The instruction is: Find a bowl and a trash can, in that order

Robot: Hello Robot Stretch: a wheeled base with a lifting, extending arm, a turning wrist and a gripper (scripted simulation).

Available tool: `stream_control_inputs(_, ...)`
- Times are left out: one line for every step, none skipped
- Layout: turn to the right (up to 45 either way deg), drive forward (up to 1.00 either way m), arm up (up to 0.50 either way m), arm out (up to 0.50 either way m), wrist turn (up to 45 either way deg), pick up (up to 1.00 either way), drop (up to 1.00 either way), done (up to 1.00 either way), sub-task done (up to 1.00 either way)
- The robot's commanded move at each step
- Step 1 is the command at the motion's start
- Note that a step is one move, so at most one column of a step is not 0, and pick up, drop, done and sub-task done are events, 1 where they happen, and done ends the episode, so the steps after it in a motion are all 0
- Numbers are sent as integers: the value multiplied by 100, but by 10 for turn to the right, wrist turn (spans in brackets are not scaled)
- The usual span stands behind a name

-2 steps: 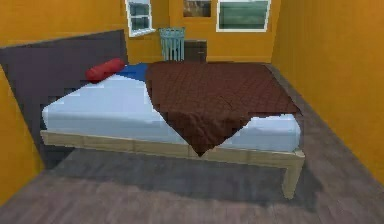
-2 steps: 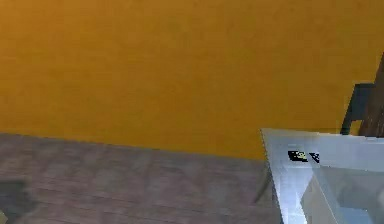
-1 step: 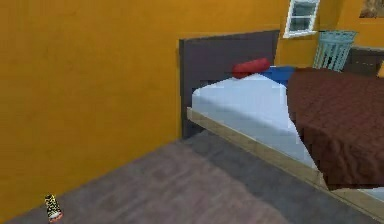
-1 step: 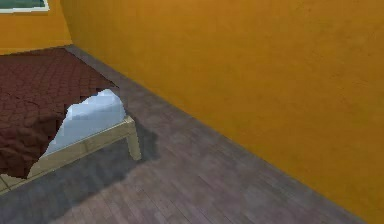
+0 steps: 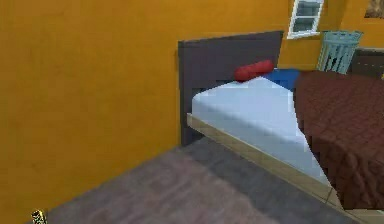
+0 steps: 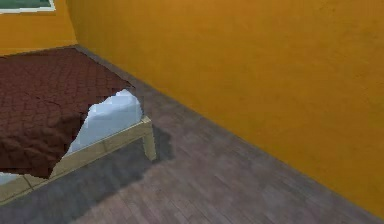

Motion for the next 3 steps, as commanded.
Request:
stream_control_inputs(450,0,0,0,0,0,0,0,0)
stream_control_inputs(300,0,0,0,0,0,0,0,0)
stream_control_inputs(0,20,0,0,0,0,0,0,0)
